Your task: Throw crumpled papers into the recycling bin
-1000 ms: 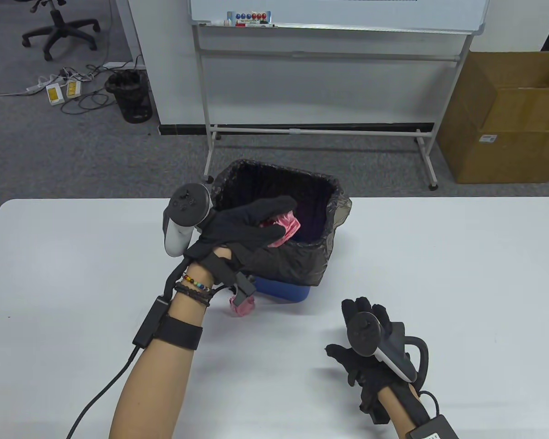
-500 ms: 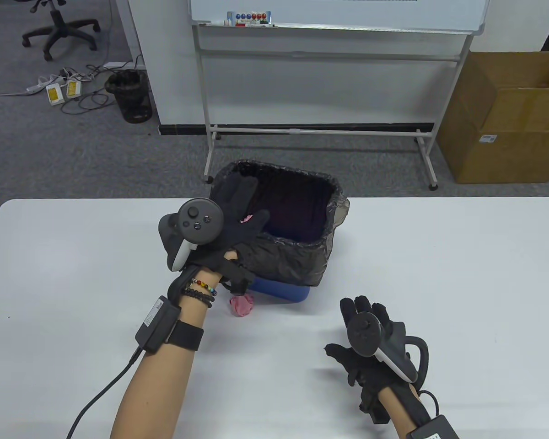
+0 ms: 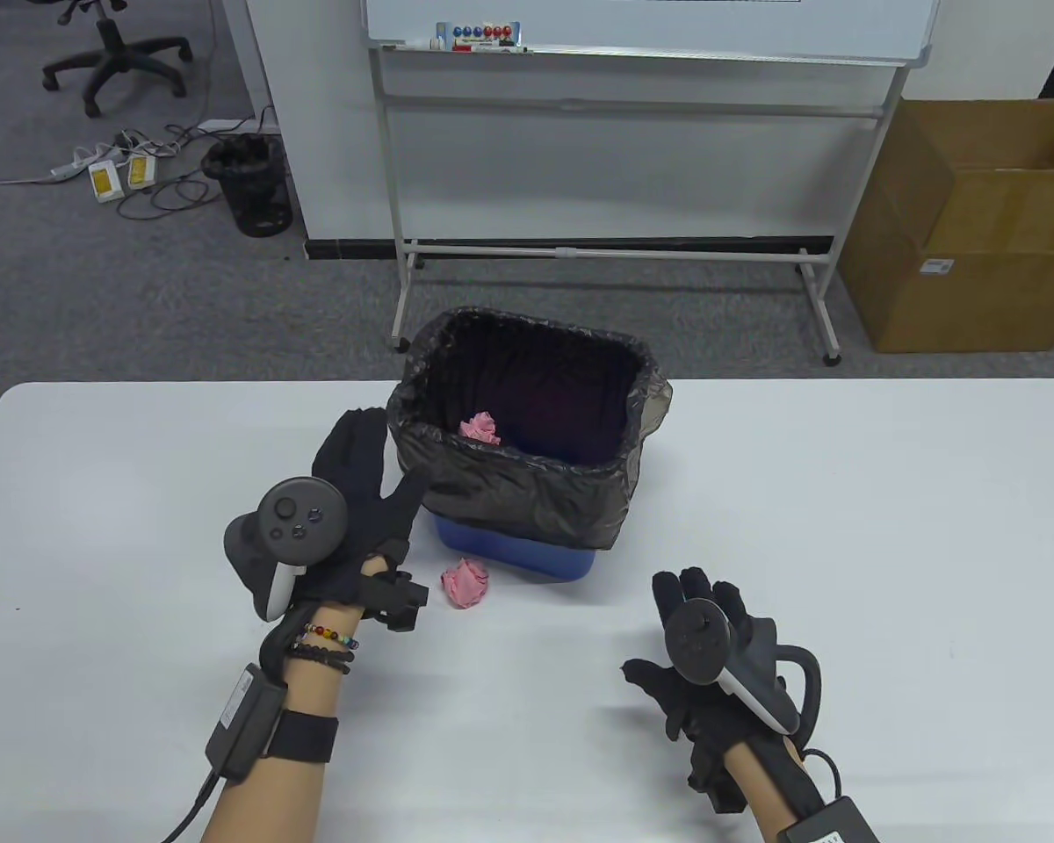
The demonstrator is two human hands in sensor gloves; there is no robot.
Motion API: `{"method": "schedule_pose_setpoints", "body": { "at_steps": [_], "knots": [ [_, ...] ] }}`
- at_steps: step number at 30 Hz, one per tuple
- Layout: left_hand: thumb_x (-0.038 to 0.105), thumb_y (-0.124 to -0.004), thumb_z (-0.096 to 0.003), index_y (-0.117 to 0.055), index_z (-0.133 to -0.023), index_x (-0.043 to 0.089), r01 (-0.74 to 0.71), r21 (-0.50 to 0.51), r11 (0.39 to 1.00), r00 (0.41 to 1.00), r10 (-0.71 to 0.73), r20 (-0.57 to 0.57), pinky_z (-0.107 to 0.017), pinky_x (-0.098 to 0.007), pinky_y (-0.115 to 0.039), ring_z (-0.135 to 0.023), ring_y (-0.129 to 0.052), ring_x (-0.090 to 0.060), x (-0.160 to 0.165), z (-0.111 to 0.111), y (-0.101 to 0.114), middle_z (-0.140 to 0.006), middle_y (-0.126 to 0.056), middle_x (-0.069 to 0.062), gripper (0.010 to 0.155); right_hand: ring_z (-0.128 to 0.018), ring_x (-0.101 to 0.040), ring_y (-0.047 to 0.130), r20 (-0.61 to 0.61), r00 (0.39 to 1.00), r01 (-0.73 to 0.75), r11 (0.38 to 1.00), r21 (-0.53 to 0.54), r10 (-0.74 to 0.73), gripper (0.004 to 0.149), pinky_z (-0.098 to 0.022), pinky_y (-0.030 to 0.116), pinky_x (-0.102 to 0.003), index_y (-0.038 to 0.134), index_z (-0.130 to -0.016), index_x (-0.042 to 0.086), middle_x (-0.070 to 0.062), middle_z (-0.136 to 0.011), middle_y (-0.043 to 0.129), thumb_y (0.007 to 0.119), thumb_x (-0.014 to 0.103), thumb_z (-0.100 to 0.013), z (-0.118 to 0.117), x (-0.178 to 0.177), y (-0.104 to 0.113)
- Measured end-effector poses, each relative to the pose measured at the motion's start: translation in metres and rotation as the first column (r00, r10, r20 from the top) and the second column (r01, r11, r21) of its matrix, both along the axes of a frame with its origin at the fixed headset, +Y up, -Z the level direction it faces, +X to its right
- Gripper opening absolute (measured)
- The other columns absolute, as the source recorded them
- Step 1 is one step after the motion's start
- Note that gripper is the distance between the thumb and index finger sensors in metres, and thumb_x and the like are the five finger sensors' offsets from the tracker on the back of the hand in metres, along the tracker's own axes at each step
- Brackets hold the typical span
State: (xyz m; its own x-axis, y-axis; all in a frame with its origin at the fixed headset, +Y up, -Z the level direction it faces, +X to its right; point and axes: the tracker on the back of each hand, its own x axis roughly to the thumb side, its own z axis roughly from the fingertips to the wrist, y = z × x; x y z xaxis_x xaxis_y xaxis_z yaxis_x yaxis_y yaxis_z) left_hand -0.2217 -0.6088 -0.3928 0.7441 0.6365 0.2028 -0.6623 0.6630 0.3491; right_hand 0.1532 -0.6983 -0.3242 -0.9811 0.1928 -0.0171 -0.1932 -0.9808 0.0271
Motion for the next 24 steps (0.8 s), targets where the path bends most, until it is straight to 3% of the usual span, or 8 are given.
{"method": "schedule_pose_setpoints", "body": {
  "at_steps": [8,17,24],
  "knots": [
    [0.052,-0.079,-0.0472,-0.051,-0.110,0.013,0.035,-0.165,0.986,0.999,-0.039,-0.024,-0.072,-0.066,-0.055,-0.107,-0.051,-0.051,-0.006,0.004,-0.057,-0.119,-0.044,-0.023,0.079,-0.112,-0.041,0.047,-0.001,1.000,-0.013,1.000,-0.003,0.013,0.096,-0.076,0.052,-0.056,0.037,-0.110,0.034,-0.003,-0.121,0.041,0.082,0.065,-0.031,0.001,-0.002,0.000],
    [0.050,-0.082,-0.0456,-0.065,-0.105,0.019,0.228,-0.284,0.931,0.971,-0.196,0.138,-0.072,-0.064,-0.060,-0.105,-0.060,-0.047,0.024,-0.011,-0.104,-0.117,-0.055,-0.018,0.069,-0.112,-0.041,0.047,0.005,1.000,-0.014,1.000,-0.013,0.014,0.096,-0.076,0.052,-0.056,0.037,-0.110,0.034,-0.003,-0.121,0.041,0.082,0.065,-0.031,0.002,-0.002,0.000],
    [0.049,-0.084,-0.0452,-0.063,-0.106,0.023,0.396,-0.339,0.854,0.912,-0.323,0.253,-0.073,-0.063,-0.060,-0.107,-0.060,-0.045,0.050,-0.021,-0.129,-0.118,-0.054,-0.015,0.069,-0.112,-0.041,0.047,0.006,1.000,-0.021,0.999,-0.024,0.021,0.096,-0.076,0.051,-0.056,0.038,-0.110,0.034,-0.003,-0.121,0.041,0.082,0.065,-0.031,0.002,-0.002,0.000]
  ]
}}
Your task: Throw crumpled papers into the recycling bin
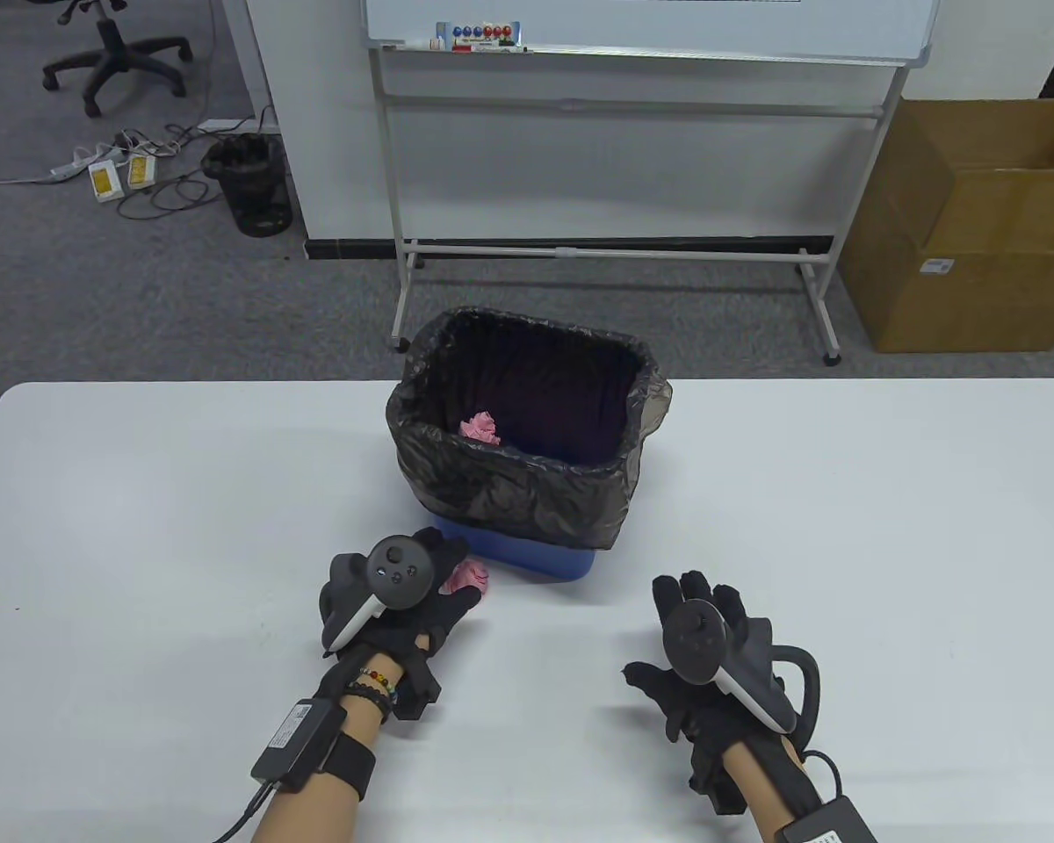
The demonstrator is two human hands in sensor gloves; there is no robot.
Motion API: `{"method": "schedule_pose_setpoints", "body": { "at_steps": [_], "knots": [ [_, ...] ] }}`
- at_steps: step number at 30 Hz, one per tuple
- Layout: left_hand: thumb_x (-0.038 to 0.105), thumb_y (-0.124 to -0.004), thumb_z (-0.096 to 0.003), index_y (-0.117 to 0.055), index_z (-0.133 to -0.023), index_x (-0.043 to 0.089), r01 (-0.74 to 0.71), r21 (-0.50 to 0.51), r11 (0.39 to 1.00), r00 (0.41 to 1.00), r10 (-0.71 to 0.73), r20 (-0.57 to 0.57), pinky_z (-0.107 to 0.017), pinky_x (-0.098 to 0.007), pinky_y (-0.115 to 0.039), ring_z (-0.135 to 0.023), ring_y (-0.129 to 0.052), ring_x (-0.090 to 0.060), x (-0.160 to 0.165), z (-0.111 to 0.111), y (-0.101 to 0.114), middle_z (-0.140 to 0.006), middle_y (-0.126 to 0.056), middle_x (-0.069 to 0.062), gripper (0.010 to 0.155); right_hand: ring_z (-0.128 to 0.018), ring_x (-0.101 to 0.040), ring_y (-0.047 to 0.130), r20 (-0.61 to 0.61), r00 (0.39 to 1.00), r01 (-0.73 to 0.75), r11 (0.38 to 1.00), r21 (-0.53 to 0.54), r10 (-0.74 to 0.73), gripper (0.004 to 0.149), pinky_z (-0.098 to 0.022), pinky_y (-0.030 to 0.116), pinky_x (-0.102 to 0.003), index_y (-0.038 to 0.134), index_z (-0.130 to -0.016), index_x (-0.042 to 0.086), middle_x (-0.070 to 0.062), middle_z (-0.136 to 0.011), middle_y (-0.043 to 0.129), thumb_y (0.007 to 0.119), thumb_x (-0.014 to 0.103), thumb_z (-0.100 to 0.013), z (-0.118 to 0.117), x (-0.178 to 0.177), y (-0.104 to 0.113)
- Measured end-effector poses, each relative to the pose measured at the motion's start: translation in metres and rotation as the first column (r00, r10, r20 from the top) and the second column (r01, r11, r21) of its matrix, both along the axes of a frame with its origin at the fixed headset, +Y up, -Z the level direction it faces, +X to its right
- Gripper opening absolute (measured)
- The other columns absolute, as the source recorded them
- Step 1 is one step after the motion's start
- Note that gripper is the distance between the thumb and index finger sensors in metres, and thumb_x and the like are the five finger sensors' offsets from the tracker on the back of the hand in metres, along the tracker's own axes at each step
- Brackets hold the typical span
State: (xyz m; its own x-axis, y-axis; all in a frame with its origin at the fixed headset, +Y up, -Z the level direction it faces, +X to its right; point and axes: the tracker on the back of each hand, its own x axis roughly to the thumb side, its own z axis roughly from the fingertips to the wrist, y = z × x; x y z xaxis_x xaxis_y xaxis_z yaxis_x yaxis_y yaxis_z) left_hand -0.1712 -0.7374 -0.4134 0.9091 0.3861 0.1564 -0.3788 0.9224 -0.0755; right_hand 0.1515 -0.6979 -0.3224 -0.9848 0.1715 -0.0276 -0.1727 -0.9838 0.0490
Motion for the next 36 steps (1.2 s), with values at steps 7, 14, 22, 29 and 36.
{"method": "schedule_pose_setpoints", "body": {
  "at_steps": [7,14,22,29,36],
  "knots": [
    [0.046,-0.085,-0.0453,-0.057,-0.108,0.027,0.097,-0.021,0.995,0.995,-0.097,0.014,-0.072,-0.062,-0.063,-0.105,-0.064,-0.045,0.017,-0.003,-0.022,-0.119,-0.053,-0.014,0.071,-0.112,-0.041,0.047,0.005,1.000,0.001,1.000,-0.005,-0.001,0.096,-0.076,0.051,-0.056,0.038,-0.110,0.034,-0.003,-0.121,0.041,0.082,0.065,-0.031,0.000,0.001,0.000],
    [0.039,-0.087,-0.0448,-0.061,-0.106,0.026,0.214,-0.005,0.977,0.977,-0.214,0.013,-0.068,-0.054,-0.076,-0.097,-0.083,-0.036,0.030,-0.013,-0.019,-0.112,-0.069,-0.012,0.068,-0.112,-0.041,0.047,0.004,1.000,-0.004,1.000,-0.005,0.005,0.096,-0.076,0.051,-0.056,0.038,-0.110,0.034,-0.003,-0.121,0.041,0.082,0.065,-0.031,0.000,0.001,0.001],
    [0.033,-0.088,-0.0448,-0.071,-0.101,0.026,0.281,-0.006,0.960,0.959,-0.281,-0.034,-0.062,-0.046,-0.087,-0.087,-0.095,-0.033,0.042,-0.020,-0.013,-0.104,-0.082,-0.009,0.059,-0.112,-0.041,0.047,0.012,1.000,0.004,1.000,-0.004,-0.004,0.095,-0.076,0.052,-0.056,0.038,-0.110,0.034,-0.003,-0.121,0.041,0.082,0.065,-0.031,0.000,0.003,0.002],
    [0.032,-0.088,-0.0449,-0.072,-0.100,0.024,0.222,-0.045,0.974,0.975,-0.221,0.020,-0.061,-0.046,-0.088,-0.086,-0.097,-0.034,0.038,-0.017,-0.001,-0.103,-0.084,-0.010,0.058,-0.112,-0.041,0.047,0.010,1.000,0.005,1.000,-0.003,-0.005,0.096,-0.076,0.052,-0.055,0.038,-0.110,0.033,-0.003,-0.121,0.041,0.082,0.065,-0.031,0.000,0.003,0.002],
    [0.032,-0.089,-0.0453,-0.073,-0.100,0.025,0.155,-0.183,0.971,0.982,-0.131,0.134,-0.062,-0.046,-0.087,-0.087,-0.096,-0.034,0.032,-0.009,0.020,-0.104,-0.083,-0.010,0.058,-0.112,-0.041,0.047,0.010,1.000,0.002,1.000,0.000,-0.002,0.096,-0.076,0.052,-0.056,0.038,-0.110,0.033,-0.003,-0.121,0.042,0.082,0.065,-0.031,0.000,0.003,0.002]
  ]
}}
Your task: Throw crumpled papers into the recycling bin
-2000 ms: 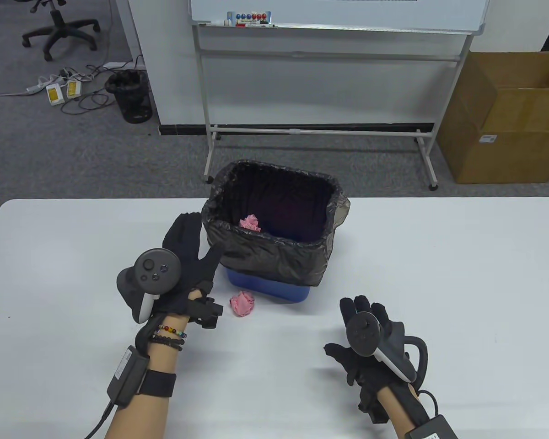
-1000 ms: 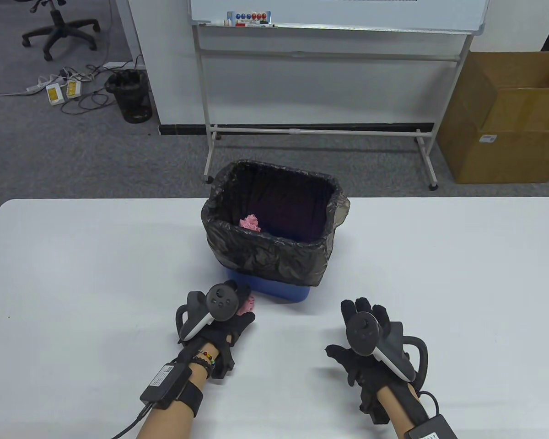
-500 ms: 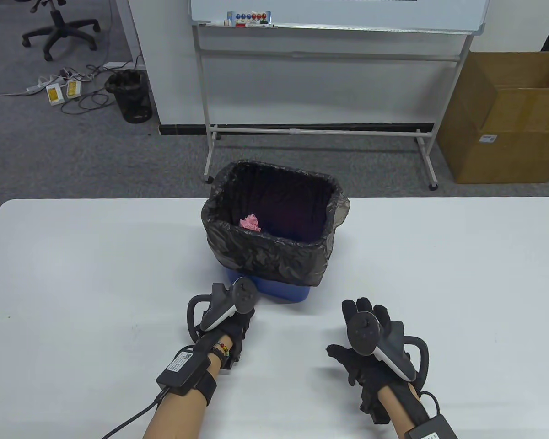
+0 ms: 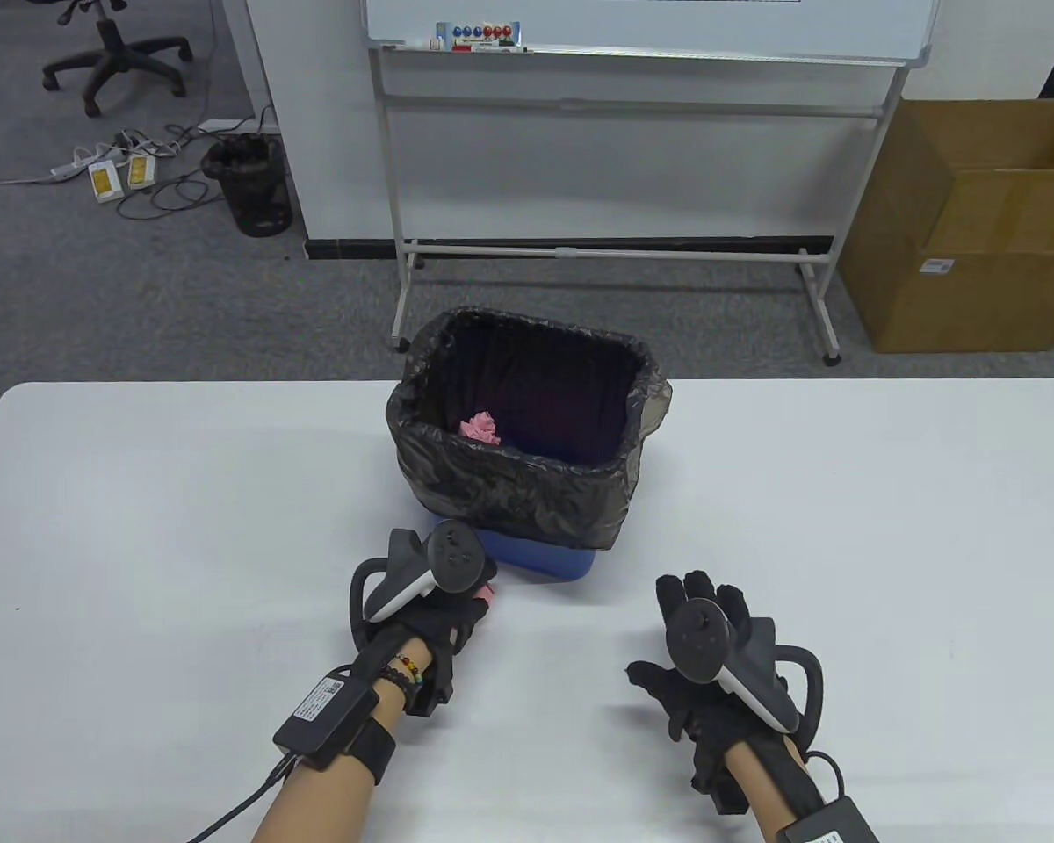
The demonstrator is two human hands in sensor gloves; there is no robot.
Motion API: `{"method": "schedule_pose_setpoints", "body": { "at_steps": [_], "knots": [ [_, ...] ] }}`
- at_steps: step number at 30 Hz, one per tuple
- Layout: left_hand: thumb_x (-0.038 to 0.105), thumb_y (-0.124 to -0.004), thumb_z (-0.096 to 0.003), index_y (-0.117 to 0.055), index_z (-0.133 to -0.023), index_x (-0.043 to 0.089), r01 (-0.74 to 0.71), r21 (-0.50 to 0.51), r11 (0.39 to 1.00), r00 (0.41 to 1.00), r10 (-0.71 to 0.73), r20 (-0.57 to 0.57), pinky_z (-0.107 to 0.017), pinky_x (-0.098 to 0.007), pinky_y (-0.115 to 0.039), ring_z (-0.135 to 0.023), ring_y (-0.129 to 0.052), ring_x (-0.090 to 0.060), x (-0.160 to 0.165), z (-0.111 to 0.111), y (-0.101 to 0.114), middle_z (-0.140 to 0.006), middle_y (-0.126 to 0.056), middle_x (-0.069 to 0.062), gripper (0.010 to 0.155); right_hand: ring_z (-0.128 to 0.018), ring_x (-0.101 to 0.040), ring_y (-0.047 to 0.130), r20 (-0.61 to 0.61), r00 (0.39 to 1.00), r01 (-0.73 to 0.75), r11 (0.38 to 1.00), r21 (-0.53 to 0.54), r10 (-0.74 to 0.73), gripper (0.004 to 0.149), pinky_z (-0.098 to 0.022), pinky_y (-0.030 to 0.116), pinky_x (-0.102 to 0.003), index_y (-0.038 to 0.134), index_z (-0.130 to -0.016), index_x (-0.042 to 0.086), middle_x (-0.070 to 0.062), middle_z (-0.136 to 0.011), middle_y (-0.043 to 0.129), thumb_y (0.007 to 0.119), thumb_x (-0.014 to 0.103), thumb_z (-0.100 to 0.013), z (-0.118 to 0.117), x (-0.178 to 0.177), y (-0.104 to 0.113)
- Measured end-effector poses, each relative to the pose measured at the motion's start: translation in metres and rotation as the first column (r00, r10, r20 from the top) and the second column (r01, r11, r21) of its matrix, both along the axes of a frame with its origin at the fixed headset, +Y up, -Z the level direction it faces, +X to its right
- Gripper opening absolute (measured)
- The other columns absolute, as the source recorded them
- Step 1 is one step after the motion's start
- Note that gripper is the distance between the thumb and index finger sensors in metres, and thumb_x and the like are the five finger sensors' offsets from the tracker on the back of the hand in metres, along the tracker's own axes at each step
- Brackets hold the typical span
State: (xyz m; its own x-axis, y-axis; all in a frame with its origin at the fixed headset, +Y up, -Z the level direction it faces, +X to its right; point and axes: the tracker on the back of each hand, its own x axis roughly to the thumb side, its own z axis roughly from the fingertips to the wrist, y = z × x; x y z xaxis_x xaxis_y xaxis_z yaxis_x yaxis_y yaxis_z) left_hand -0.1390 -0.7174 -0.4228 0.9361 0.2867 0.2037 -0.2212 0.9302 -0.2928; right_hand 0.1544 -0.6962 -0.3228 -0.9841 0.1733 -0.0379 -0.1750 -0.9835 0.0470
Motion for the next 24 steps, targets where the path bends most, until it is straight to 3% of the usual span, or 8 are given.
{"method": "schedule_pose_setpoints", "body": {
  "at_steps": [6,14,20,24],
  "knots": [
    [0.032,-0.090,-0.0457,-0.074,-0.100,0.024,-0.155,-0.154,0.976,0.986,0.162,0.034,-0.062,-0.046,-0.087,-0.088,-0.095,-0.034,-0.006,0.001,0.024,-0.104,-0.083,-0.011,0.058,-0.112,-0.041,0.047,0.004,1.000,-0.008,1.000,-0.007,0.008,0.096,-0.076,0.052,-0.056,0.038,-0.110,0.033,-0.003,-0.121,0.041,0.082,0.065,-0.031,0.000,0.000,-0.001],
    [0.031,-0.091,-0.0465,-0.074,-0.101,0.023,-0.361,-0.293,0.885,0.896,0.416,0.152,-0.064,-0.048,-0.085,-0.090,-0.093,-0.035,0.001,0.005,0.067,-0.105,-0.082,-0.012,0.058,-0.112,-0.040,0.047,0.001,1.000,-0.012,1.000,-0.012,0.012,0.096,-0.076,0.052,-0.056,0.038,-0.110,0.033,-0.003,-0.121,0.042,0.082,0.065,-0.031,0.000,-0.002,-0.001],
    [0.031,-0.091,-0.0463,-0.074,-0.101,0.022,-0.506,-0.303,0.808,0.779,0.579,0.242,-0.064,-0.047,-0.086,-0.090,-0.094,-0.034,0.011,0.002,0.117,-0.105,-0.082,-0.012,0.058,-0.112,-0.040,0.047,-0.003,1.000,-0.014,1.000,-0.012,0.014,0.096,-0.076,0.052,-0.056,0.037,-0.110,0.033,-0.003,-0.121,0.041,0.082,0.065,-0.031,0.001,-0.003,-0.001],
    [0.031,-0.091,-0.0465,-0.074,-0.101,0.023,-0.598,-0.229,0.769,0.713,0.640,0.287,-0.064,-0.047,-0.086,-0.091,-0.094,-0.034,0.019,0.001,0.150,-0.106,-0.082,-0.011,0.058,-0.112,-0.040,0.047,-0.001,1.000,-0.012,1.000,-0.012,0.012,0.096,-0.076,0.052,-0.056,0.038,-0.110,0.033,-0.003,-0.121,0.041,0.082,0.065,-0.031,0.000,-0.003,-0.002]
  ]
}}
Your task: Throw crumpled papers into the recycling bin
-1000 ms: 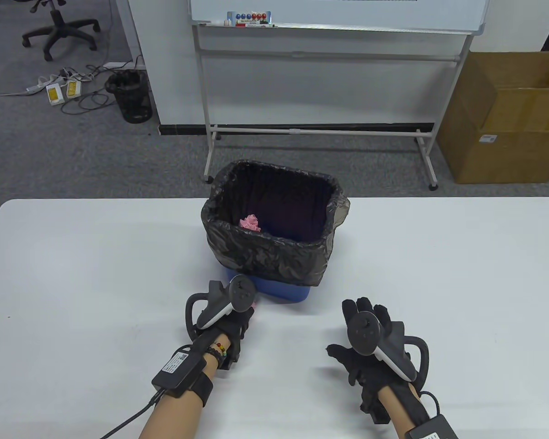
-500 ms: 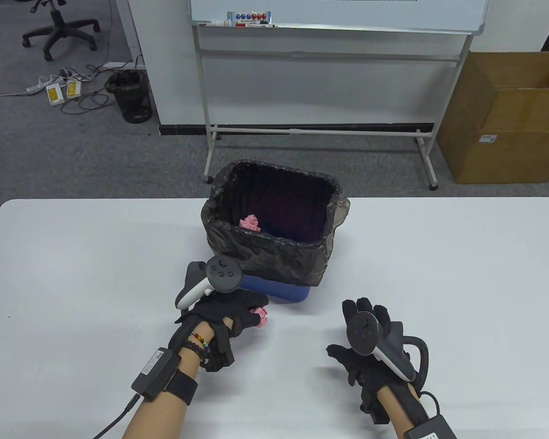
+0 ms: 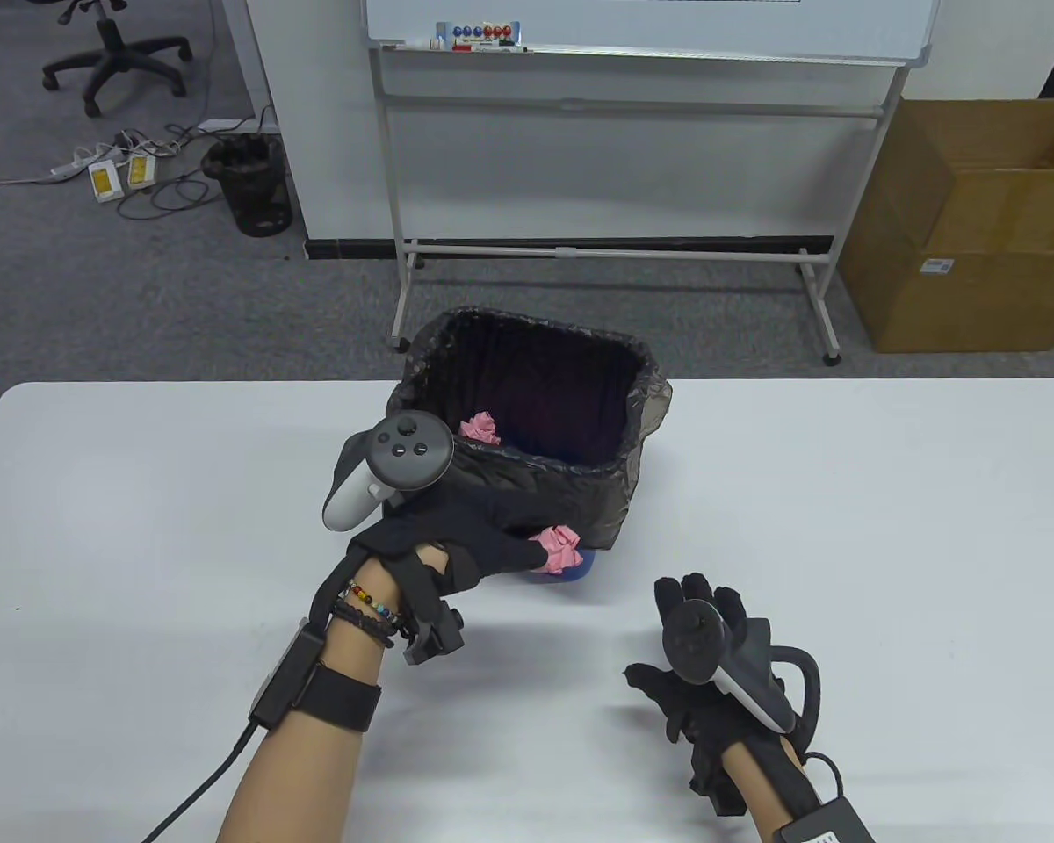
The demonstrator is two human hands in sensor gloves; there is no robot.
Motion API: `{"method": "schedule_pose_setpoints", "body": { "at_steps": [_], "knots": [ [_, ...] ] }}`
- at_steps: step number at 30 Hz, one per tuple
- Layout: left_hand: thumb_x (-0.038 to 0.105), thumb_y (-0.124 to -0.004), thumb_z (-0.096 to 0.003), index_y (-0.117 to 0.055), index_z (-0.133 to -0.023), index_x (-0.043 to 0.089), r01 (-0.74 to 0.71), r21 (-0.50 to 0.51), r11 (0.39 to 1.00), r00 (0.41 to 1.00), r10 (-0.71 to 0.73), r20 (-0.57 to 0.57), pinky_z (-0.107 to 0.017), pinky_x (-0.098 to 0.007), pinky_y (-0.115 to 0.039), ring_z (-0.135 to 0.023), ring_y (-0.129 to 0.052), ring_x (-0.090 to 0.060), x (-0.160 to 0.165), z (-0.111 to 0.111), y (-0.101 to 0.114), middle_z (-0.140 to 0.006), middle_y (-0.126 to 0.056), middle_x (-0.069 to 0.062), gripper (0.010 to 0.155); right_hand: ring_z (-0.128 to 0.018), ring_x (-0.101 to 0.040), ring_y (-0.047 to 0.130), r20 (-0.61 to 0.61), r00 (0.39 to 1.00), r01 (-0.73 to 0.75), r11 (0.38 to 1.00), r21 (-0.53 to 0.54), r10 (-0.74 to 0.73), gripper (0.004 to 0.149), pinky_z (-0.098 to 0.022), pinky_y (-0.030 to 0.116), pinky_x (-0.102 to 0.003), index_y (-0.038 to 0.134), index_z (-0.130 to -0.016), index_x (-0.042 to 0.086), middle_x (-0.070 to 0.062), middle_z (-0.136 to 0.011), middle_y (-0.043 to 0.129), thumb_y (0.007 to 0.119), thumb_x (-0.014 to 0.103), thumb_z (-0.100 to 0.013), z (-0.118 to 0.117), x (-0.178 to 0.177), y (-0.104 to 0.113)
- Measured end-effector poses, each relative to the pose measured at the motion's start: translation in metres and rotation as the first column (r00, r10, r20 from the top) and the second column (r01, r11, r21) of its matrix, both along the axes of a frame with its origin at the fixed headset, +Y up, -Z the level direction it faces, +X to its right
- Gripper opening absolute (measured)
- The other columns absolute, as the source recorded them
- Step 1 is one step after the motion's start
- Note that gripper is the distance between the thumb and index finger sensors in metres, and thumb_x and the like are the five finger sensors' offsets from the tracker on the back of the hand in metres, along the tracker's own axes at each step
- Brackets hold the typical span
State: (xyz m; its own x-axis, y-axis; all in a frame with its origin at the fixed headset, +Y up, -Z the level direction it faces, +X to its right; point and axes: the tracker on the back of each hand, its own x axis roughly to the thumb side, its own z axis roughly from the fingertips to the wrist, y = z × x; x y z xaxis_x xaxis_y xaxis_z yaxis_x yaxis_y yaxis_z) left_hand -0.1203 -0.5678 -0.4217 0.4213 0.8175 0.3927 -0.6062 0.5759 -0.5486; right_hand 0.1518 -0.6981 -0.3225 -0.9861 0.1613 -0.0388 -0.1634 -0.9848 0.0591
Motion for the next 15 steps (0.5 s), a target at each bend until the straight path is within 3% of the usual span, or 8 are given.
{"method": "schedule_pose_setpoints", "body": {
  "at_steps": [5,11,13,15],
  "knots": [
    [0.032,-0.090,-0.0465,-0.073,-0.101,0.024,-0.127,0.168,0.978,0.978,0.152,-0.145,-0.064,-0.046,-0.086,-0.092,-0.094,-0.033,0.002,-0.006,0.033,-0.106,-0.082,-0.010,0.058,-0.112,-0.040,0.047,0.004,1.000,0.002,1.000,-0.002,-0.002,0.096,-0.076,0.052,-0.056,0.038,-0.110,0.033,-0.003,-0.121,0.041,0.082,0.065,-0.031,0.000,0.000,0.000],
    [0.034,-0.090,-0.0461,-0.073,-0.101,0.027,-0.079,0.353,0.932,0.914,0.209,-0.347,-0.064,-0.045,-0.086,-0.091,-0.094,-0.030,0.000,-0.016,0.052,-0.106,-0.082,-0.007,0.058,-0.112,-0.040,0.047,0.003,1.000,0.005,1.000,0.000,-0.005,0.096,-0.076,0.051,-0.056,0.038,-0.110,0.033,-0.003,-0.121,0.041,0.082,0.065,-0.031,0.000,0.000,0.000],
    [0.037,-0.088,-0.0464,-0.068,-0.104,0.028,0.003,0.399,0.917,0.870,0.195,-0.454,-0.069,-0.051,-0.076,-0.102,-0.081,-0.032,0.002,-0.017,0.053,-0.113,-0.072,-0.007,0.062,-0.112,-0.040,0.047,0.002,1.000,0.004,1.000,0.000,-0.004,0.096,-0.076,0.051,-0.056,0.038,-0.110,0.033,-0.003,-0.121,0.041,0.082,0.065,-0.031,0.000,0.001,0.000],
    [0.048,-0.085,-0.0465,-0.051,-0.112,0.028,0.176,0.383,0.907,0.890,0.020,-0.456,-0.077,-0.060,-0.057,-0.114,-0.051,-0.037,0.005,-0.020,0.050,-0.124,-0.045,-0.009,0.076,-0.112,-0.041,0.046,0.001,1.000,0.007,1.000,-0.002,-0.007,0.096,-0.076,0.051,-0.056,0.037,-0.110,0.033,-0.004,-0.121,0.041,0.082,0.065,-0.031,0.000,0.001,0.000]
  ]
}}
